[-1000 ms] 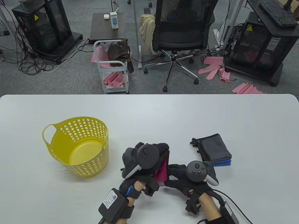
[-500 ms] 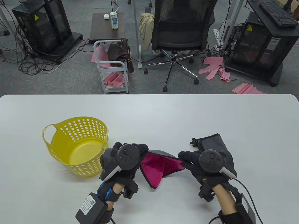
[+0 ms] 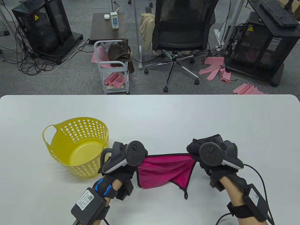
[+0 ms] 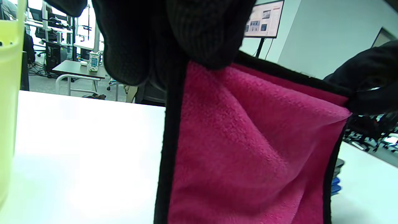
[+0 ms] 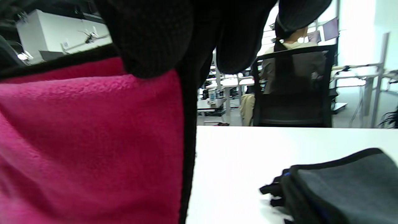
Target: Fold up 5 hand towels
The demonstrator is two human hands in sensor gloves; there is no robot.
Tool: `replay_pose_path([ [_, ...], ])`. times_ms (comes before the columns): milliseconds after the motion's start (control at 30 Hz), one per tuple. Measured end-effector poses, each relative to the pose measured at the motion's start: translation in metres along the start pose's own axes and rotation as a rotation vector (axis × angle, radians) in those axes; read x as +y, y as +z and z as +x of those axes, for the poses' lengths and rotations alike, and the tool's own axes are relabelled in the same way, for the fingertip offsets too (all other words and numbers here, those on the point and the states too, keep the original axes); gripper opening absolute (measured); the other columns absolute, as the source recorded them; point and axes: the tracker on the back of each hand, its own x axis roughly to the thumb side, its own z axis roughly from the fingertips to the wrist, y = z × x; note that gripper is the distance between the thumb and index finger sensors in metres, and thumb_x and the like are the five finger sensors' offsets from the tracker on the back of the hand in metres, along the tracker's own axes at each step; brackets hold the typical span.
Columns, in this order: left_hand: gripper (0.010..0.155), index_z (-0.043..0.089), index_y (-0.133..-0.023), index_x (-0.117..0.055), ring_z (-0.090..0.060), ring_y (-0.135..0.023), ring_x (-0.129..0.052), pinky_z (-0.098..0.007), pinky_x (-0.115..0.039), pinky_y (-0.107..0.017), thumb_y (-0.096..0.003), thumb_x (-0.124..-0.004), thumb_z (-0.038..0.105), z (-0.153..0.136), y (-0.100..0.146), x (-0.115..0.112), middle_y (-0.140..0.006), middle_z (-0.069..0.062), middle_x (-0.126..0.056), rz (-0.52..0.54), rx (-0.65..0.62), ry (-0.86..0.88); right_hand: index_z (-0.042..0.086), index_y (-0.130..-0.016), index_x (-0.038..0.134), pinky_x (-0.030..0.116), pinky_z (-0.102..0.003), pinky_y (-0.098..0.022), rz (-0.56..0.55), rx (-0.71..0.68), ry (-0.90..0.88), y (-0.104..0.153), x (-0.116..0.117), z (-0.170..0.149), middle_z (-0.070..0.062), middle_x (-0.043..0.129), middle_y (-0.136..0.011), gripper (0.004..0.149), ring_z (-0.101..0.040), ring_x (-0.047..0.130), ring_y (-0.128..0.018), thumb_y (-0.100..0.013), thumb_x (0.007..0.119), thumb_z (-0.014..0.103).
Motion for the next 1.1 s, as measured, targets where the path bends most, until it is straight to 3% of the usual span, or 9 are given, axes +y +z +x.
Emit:
replay_pose_path([
  [100,0.043,0.034,-0.093,-0.085,-0.033,-0.088,-0.091,-0.069,-0.055,-0.074,-0.0502,-0.078,0.030,0.002,-0.015,0.009,-0.089,-0.002,-0.096,0.005,0.025,-0.046,0.026,-0.085,0.082,0.068,-0.059,-0.063,-0.054,0.058,0.039,-0.016,-0.002,-0.001,-0.006,0.081,-0.091,0.037,-0.029,0.085,-0.067,-0.047,0.084,0.027],
  [167,0.043,0.035,-0.092,-0.085,-0.033,-0.089,-0.091,-0.069,-0.056,-0.074,-0.0499,-0.078,0.030,0.003,-0.027,0.022,-0.090,-0.001,-0.095,0.073,0.060,-0.098,0.026,-0.084,0.082,0.082,-0.049,-0.056,-0.120,0.099,0.016,-0.028,-0.010,-0.002,-0.005,0.085,-0.089,0.037,-0.017,0.095,-0.053,-0.047,0.085,0.026],
  [267,0.042,0.036,-0.090,-0.087,-0.034,-0.089,-0.090,-0.069,-0.057,-0.073,-0.0492,-0.079,0.030,0.006,-0.029,0.048,-0.093,-0.001,-0.094,0.334,0.079,-0.120,0.024,-0.082,0.084,0.088,-0.043,-0.057,-0.343,0.111,-0.040,-0.034,-0.034,-0.004,-0.006,0.091,-0.088,0.036,-0.012,0.104,-0.057,-0.046,0.086,0.024],
  [367,0.042,0.037,-0.090,-0.087,-0.035,-0.092,-0.088,-0.069,-0.056,-0.073,-0.0492,-0.079,0.030,0.013,-0.014,0.056,-0.097,-0.002,-0.091,0.443,0.065,-0.129,0.025,-0.080,0.087,0.088,-0.038,-0.059,-0.479,0.087,-0.102,-0.025,-0.047,-0.006,-0.004,0.091,-0.090,0.035,-0.013,0.106,-0.063,-0.045,0.089,0.024],
  [500,0.042,0.036,-0.090,-0.089,-0.034,-0.091,-0.090,-0.067,-0.059,-0.073,-0.0489,-0.081,0.031,0.023,0.008,0.028,-0.096,-0.002,-0.093,0.438,0.005,-0.239,0.026,-0.077,0.089,0.085,-0.038,-0.063,-0.402,0.046,-0.071,-0.007,-0.031,-0.005,-0.003,0.087,-0.094,0.034,-0.015,0.102,-0.072,-0.043,0.091,0.025],
  [633,0.041,0.036,-0.090,-0.090,-0.032,-0.090,-0.092,-0.066,-0.060,-0.073,-0.0491,-0.082,0.031,0.020,0.023,-0.030,-0.095,0.000,-0.094,0.294,-0.017,-0.304,0.026,-0.077,0.090,0.083,-0.038,-0.064,-0.150,0.019,-0.068,0.011,0.019,0.002,-0.001,0.085,-0.095,0.034,-0.016,0.100,-0.075,-0.043,0.093,0.025],
  [767,0.042,0.033,-0.090,-0.089,-0.031,-0.089,-0.093,-0.066,-0.060,-0.073,-0.0494,-0.081,0.032,0.008,0.034,-0.080,-0.093,0.001,-0.096,0.106,-0.021,-0.248,0.025,-0.078,0.090,0.083,-0.040,-0.063,0.038,0.008,-0.071,0.031,0.068,0.011,-0.002,0.087,-0.094,0.034,-0.018,0.101,-0.075,-0.044,0.092,0.025],
  [933,0.042,0.030,-0.091,-0.086,-0.031,-0.088,-0.092,-0.067,-0.059,-0.073,-0.0503,-0.077,0.033,-0.005,0.047,-0.105,-0.088,0.001,-0.097,-0.014,-0.035,-0.146,0.022,-0.083,0.085,0.083,-0.043,-0.061,0.130,-0.011,-0.050,0.052,0.096,0.019,-0.008,0.091,-0.091,0.035,-0.019,0.103,-0.070,-0.049,0.086,0.025],
  [1100,0.043,0.029,-0.091,-0.085,-0.032,-0.087,-0.092,-0.067,-0.058,-0.073,-0.0500,-0.075,0.034,-0.010,0.058,-0.114,-0.085,0.001,-0.097,-0.062,-0.042,-0.100,0.021,-0.085,0.083,0.082,-0.047,-0.059,0.183,-0.035,-0.082,0.064,0.107,0.023,-0.006,0.093,-0.089,0.036,-0.018,0.104,-0.066,-0.050,0.085,0.025],
])
